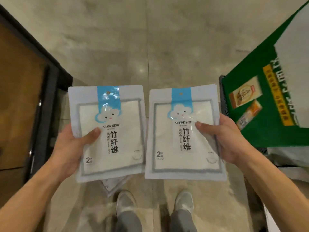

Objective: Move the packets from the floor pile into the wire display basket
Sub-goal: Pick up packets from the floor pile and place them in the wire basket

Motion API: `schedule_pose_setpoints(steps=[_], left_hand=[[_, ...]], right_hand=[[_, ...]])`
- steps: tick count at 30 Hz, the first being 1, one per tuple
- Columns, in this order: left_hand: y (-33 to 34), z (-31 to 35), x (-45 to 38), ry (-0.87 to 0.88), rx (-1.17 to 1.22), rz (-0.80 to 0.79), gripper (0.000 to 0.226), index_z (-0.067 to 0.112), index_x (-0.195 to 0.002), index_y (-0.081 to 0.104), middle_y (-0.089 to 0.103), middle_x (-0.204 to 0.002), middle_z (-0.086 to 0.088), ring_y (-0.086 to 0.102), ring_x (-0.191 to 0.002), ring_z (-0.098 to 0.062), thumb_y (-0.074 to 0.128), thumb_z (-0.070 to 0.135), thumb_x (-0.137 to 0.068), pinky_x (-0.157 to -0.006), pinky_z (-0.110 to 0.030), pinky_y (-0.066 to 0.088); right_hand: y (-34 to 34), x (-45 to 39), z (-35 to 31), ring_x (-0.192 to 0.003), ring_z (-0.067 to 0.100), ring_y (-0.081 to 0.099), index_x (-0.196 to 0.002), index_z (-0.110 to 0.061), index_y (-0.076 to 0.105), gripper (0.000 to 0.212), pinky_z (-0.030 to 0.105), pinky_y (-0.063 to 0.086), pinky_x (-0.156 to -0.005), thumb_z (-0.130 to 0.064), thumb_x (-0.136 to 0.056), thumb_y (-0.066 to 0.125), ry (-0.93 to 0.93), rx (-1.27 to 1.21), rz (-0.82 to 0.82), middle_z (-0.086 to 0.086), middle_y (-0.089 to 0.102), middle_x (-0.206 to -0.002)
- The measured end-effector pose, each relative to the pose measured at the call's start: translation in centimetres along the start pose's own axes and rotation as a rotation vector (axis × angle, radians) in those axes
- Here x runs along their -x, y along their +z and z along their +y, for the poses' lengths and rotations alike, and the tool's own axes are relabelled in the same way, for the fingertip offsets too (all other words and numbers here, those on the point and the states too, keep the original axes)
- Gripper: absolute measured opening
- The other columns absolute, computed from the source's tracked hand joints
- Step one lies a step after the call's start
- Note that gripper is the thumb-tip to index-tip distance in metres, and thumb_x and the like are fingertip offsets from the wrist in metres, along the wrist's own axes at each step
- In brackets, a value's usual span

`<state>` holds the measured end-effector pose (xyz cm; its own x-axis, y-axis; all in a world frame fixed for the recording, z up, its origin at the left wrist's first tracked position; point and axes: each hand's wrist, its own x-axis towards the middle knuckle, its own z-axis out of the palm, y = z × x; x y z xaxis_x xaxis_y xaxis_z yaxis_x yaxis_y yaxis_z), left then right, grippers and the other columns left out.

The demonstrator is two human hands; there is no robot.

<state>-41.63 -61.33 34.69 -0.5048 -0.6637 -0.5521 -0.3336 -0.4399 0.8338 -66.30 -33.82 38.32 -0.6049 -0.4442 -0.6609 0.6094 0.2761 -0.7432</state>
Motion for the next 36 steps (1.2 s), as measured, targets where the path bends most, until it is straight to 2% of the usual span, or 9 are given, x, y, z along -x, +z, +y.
schedule_pose_setpoints(steps=[4, 11, 16, 17, 21, 24, 28, 32, 36], left_hand=[[-3.1, 12.0, 6.3, 0.100, 0.056, 0.057, 0.032, 0.013, -0.109, 0.070, 0.078, -0.105, -0.008, 0.075, -0.097, -0.029, 0.075, 0.008, -0.078, -0.076, -0.042, 0.064], [-12.1, 29.9, 20.1, 0.282, 0.094, 0.173, 0.039, 0.007, -0.116, 0.069, 0.077, -0.109, -0.012, 0.076, -0.095, -0.031, 0.075, 0.010, -0.078, -0.076, -0.043, 0.064], [-18.6, 37.8, 31.2, 0.395, 0.144, 0.301, 0.015, 0.008, -0.096, 0.073, 0.079, -0.091, -0.009, 0.077, -0.071, -0.021, 0.070, -0.003, -0.086, -0.055, -0.033, 0.061], [-19.8, 38.6, 33.4, 0.416, 0.163, 0.328, 0.012, 0.008, -0.091, 0.073, 0.079, -0.092, -0.010, 0.077, -0.069, -0.021, 0.075, 0.001, -0.082, -0.054, -0.032, 0.061], [-24.0, 42.1, 41.7, 0.549, 0.164, 0.425, 0.056, 0.010, -0.093, 0.077, 0.079, -0.097, -0.013, 0.077, -0.077, -0.025, 0.097, 0.034, -0.048, -0.061, -0.034, 0.062], [-25.5, 43.1, 47.3, 0.621, 0.211, 0.552, 0.017, 0.009, -0.098, 0.072, 0.078, -0.094, -0.011, 0.077, -0.072, -0.021, 0.074, 0.003, -0.082, -0.061, -0.033, 0.063], [-25.7, 41.9, 53.9, 0.650, 0.260, 0.738, 0.019, 0.006, -0.092, 0.075, 0.079, -0.094, -0.013, 0.077, -0.080, -0.029, 0.074, 0.008, -0.073, -0.061, -0.035, 0.063], [-24.0, 38.5, 60.3, 0.666, 0.362, 0.886, 0.051, 0.003, -0.111, 0.071, 0.077, -0.102, -0.017, 0.077, -0.086, -0.032, 0.085, 0.017, -0.064, -0.063, -0.039, 0.063], [-20.1, 33.9, 67.1, 0.644, 0.448, 1.081, 0.104, 0.003, -0.120, 0.069, 0.075, -0.111, -0.021, 0.074, -0.097, -0.040, 0.104, 0.041, -0.030, -0.076, -0.051, 0.063]], right_hand=[[5.4, 7.1, -10.7, -0.094, 0.037, 0.076, -0.109, -0.007, 0.071, 0.028, 0.049, 0.064, -0.078, 0.009, -0.087, 0.066, -0.098, 0.044, -0.069, 0.018, 0.078, -0.107], [15.8, 21.2, -25.4, -0.088, 0.035, 0.077, -0.111, -0.008, 0.067, 0.041, 0.046, 0.065, -0.071, -0.001, -0.071, 0.074, -0.252, 0.060, -0.234, 0.016, 0.078, -0.103], [23.9, 30.3, -32.9, -0.089, 0.037, 0.077, -0.117, -0.005, 0.065, 0.042, 0.049, 0.065, -0.071, 0.003, -0.077, 0.074, -0.367, 0.071, -0.342, 0.019, 0.077, -0.106], [25.4, 31.8, -34.0, -0.089, 0.037, 0.077, -0.118, -0.005, 0.065, 0.041, 0.048, 0.065, -0.069, 0.005, -0.079, 0.073, -0.383, 0.080, -0.387, 0.019, 0.078, -0.106], [31.3, 37.6, -37.8, -0.095, 0.039, 0.076, -0.120, -0.007, 0.065, 0.044, 0.055, 0.063, -0.077, 0.002, -0.078, 0.074, -0.448, 0.113, -0.585, 0.018, 0.077, -0.108], [34.8, 40.8, -39.0, -0.098, 0.040, 0.075, -0.123, -0.006, 0.063, 0.049, 0.054, 0.063, -0.079, 0.000, -0.076, 0.075, -0.474, 0.145, -0.731, 0.019, 0.077, -0.111], [38.1, 43.9, -39.3, -0.094, 0.038, 0.076, -0.121, -0.007, 0.064, 0.039, 0.052, 0.065, -0.073, 0.005, -0.084, 0.071, -0.498, 0.201, -0.913, 0.017, 0.077, -0.108], [40.1, 46.4, -38.9, -0.092, 0.037, 0.077, -0.120, -0.010, 0.064, 0.038, 0.044, 0.064, -0.065, 0.007, -0.086, 0.070, -0.487, 0.277, -1.130, 0.016, 0.078, -0.108], [41.8, 49.2, -36.7, -0.080, 0.031, 0.078, -0.117, -0.003, 0.067, 0.037, 0.038, 0.063, -0.060, 0.010, -0.082, 0.070, -0.444, 0.333, -1.301, 0.019, 0.078, -0.103]])
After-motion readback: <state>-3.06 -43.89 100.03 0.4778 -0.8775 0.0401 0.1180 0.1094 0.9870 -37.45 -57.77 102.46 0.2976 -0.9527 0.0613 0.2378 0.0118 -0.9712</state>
